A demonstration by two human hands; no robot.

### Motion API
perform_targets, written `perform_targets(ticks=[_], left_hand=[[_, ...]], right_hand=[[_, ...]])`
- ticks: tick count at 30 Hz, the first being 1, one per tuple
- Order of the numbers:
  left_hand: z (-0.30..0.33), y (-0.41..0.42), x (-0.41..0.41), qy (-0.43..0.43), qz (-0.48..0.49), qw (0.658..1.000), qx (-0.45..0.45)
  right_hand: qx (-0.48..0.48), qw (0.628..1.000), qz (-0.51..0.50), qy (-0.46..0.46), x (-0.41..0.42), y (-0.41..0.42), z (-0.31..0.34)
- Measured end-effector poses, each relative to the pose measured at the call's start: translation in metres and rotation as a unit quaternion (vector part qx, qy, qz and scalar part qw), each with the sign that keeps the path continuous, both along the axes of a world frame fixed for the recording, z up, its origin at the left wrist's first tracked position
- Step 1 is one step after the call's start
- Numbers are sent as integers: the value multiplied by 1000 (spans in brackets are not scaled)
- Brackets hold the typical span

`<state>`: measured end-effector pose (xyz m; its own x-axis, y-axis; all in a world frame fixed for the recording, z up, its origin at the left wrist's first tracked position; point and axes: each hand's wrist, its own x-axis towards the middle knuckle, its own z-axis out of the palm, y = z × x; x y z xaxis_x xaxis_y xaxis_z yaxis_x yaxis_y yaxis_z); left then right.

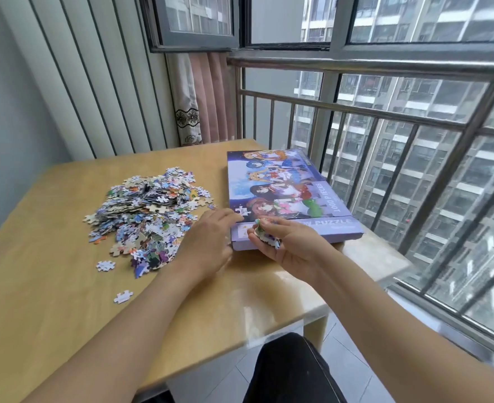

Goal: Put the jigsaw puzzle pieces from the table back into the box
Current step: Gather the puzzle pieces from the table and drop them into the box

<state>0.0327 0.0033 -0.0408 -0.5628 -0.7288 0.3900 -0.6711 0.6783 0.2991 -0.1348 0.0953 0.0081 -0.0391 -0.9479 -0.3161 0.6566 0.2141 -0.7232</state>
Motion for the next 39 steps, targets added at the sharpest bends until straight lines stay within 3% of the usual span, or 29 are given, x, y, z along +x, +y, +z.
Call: perform_targets(ticks=[4,9,20,28,31,34,39], left_hand=[[0,-3,-12,76,20,996,-38],[21,-9,-26,162,10,987,-12],[77,-16,-43,282,45,958,42],[96,-10,-44,296,13,951,86],[95,-15,-43,288,-3,953,97],[93,-18,-42,298,-23,949,101],[92,-24,-32,305,-31,947,93]], right_hand=[[6,1000,3,-6,-19,12,-3],[-10,999,18,29,-29,29,-8],[24,993,-115,-26,-50,-19,56],[44,967,-205,-145,-47,-56,80],[-13,940,-243,-239,-37,-66,80],[-79,948,-211,-225,-35,-72,71],[-83,974,-182,-107,-40,-64,61]])
